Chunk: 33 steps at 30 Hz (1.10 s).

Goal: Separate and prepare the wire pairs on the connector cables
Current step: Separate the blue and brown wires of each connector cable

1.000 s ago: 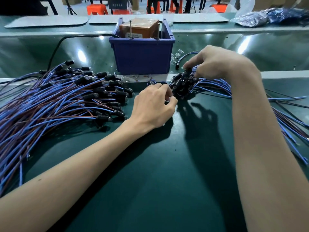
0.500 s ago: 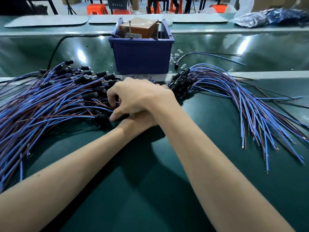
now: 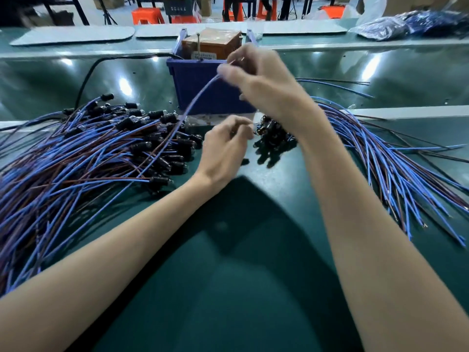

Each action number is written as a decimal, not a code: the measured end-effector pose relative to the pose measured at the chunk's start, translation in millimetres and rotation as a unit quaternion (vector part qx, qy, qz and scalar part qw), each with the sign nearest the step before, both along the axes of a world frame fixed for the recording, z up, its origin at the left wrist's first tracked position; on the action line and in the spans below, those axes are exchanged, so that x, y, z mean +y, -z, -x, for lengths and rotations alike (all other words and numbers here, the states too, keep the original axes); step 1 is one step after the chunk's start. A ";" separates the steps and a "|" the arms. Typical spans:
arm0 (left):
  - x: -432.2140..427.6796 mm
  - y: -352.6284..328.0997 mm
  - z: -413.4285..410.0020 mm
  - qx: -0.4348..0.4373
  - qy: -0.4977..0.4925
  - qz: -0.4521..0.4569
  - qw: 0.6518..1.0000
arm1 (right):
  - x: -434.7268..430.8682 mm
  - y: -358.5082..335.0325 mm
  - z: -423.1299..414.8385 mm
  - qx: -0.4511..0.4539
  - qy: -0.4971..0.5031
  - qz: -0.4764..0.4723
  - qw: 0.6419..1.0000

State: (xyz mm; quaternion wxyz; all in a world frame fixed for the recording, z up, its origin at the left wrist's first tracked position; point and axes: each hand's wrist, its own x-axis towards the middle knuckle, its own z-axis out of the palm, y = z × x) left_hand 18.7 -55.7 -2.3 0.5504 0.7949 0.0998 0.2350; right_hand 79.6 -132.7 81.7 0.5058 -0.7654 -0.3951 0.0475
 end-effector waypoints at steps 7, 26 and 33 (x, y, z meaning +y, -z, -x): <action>-0.7 -7.9 2.3 -0.060 0.014 0.149 0.987 | -24.4 -1.2 -14.6 0.189 0.032 -0.200 0.961; 6.1 0.4 -5.4 -0.112 -0.003 0.136 0.984 | -42.2 -0.8 -26.0 0.080 0.145 -0.017 0.986; 5.5 2.5 -4.6 -0.121 0.028 0.088 0.988 | -29.2 7.5 -18.2 0.110 0.017 0.099 0.989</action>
